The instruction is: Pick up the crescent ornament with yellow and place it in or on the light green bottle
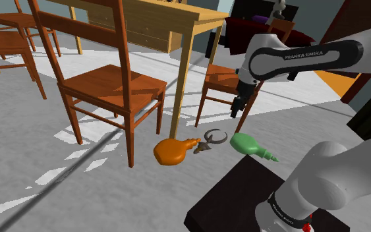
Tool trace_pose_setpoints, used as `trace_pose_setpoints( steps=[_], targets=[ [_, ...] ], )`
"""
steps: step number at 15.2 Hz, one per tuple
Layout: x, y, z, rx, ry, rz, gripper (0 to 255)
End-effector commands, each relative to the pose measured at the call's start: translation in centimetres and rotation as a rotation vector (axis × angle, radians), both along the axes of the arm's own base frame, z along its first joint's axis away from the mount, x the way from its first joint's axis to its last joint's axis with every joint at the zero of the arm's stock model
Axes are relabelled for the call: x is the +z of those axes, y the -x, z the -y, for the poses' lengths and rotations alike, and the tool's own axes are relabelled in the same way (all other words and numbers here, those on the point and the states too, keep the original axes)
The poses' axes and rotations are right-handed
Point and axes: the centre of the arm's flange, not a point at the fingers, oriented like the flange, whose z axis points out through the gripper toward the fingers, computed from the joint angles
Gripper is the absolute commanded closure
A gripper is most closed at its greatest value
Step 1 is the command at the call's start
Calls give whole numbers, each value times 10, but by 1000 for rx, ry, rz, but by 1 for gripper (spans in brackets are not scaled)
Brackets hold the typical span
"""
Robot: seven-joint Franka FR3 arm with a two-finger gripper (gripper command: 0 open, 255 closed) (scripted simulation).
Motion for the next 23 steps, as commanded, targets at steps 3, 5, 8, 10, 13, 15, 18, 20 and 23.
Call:
trace_pose_setpoints(
  steps=[3, 5, 8, 10, 13, 15, 18, 20, 23],
  targets=[
    [-47, -19, 21, 63, -10, -19, 0],
    [-70, -28, 32, 93, -16, -29, 0],
    [-105, -42, 47, 139, -24, -43, 0],
    [-129, -51, 56, 169, -29, -53, 0],
    [-165, -66, 70, 214, -38, -67, 0],
    [-189, -75, 78, 245, -43, -77, 0],
    [-225, -89, 90, 290, -51, -92, 0],
    [-249, -99, 98, 321, -57, -102, 0],
    [-286, -113, 108, 366, -65, -116, 0]
  ],
)
